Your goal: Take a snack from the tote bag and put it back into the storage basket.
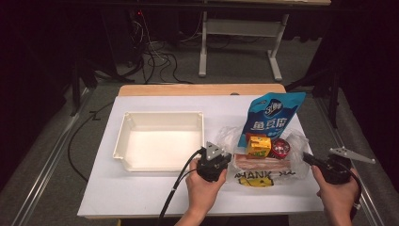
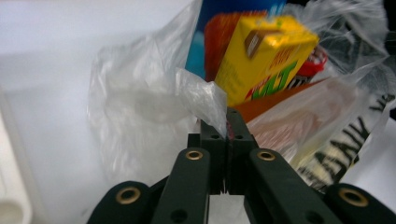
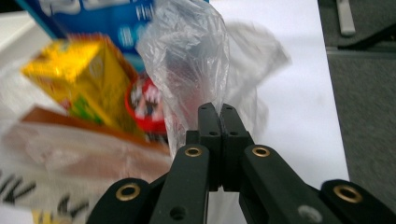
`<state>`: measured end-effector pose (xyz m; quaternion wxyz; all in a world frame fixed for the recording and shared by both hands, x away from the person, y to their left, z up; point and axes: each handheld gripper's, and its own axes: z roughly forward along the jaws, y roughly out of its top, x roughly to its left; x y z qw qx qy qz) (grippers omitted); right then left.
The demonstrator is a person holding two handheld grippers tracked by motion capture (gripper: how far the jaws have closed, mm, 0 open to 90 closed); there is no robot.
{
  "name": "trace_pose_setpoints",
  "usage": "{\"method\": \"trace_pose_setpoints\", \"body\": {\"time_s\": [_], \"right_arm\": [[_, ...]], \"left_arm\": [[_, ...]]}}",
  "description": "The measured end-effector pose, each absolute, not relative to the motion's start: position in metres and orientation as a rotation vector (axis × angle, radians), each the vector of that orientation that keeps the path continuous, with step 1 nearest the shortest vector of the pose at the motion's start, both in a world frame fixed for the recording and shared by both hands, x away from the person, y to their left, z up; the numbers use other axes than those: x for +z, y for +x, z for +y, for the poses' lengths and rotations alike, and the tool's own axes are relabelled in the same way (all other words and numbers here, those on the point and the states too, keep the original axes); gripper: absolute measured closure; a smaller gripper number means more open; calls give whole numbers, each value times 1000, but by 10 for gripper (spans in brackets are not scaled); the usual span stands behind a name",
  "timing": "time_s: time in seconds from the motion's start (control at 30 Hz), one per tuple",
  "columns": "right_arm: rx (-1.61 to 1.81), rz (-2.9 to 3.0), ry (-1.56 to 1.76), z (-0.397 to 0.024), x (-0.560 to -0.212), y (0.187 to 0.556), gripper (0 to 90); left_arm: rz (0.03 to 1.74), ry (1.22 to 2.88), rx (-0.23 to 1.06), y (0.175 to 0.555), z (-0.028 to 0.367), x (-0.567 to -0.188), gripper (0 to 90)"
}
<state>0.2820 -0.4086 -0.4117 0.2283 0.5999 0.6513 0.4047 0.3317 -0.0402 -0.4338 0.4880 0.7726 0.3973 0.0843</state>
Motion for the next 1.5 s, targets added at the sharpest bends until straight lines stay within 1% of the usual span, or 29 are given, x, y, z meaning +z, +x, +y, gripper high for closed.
{"method": "trace_pose_setpoints", "body": {"time_s": [0.07,0.2,0.27,0.4,0.53,0.8,0.93,1.0,1.03,1.07,1.1,1.13,1.17,1.23,1.3,1.4,1.5], "right_arm": [[1070,1790,1679,-410,-418,272,900],[1011,1822,1739,-418,-435,260,900],[989,1848,1768,-420,-443,255,900],[970,1899,1789,-422,-452,257,900],[954,1941,1811,-419,-460,263,900],[904,1923,1840,-427,-461,257,900],[851,1939,1842,-425,-463,261,900],[830,1938,1825,-423,-463,260,896],[814,1940,1800,-422,-463,259,825],[805,1925,1765,-423,-462,256,725],[831,1902,1770,-425,-461,254,664],[912,1866,1776,-428,-459,248,577],[970,1829,1762,-433,-455,242,507],[1035,1758,1736,-435,-446,233,405],[1081,1696,1684,-436,-437,225,381],[1154,1607,1582,-432,-420,217,376],[1191,1608,1521,-425,-409,222,406]], "left_arm": [[981,1921,197,331,-37,-443,898],[1003,2001,122,330,-33,-465,899],[1000,2030,100,328,-33,-470,899],[998,2096,125,328,-39,-477,898],[1005,2096,163,328,-41,-478,896],[1008,2108,161,327,-35,-476,891],[990,2132,236,326,-38,-476,890],[999,2124,242,324,-37,-476,870],[1007,2110,250,322,-37,-476,814],[1009,2099,255,321,-35,-476,698],[1013,2075,255,318,-33,-474,632],[1009,2050,260,315,-29,-471,553],[1003,2032,261,312,-27,-467,526],[1000,1985,258,308,-21,-460,473],[986,1935,290,301,-17,-450,447],[974,1837,395,292,-16,-430,388],[950,1807,412,292,-25,-421,398]]}}
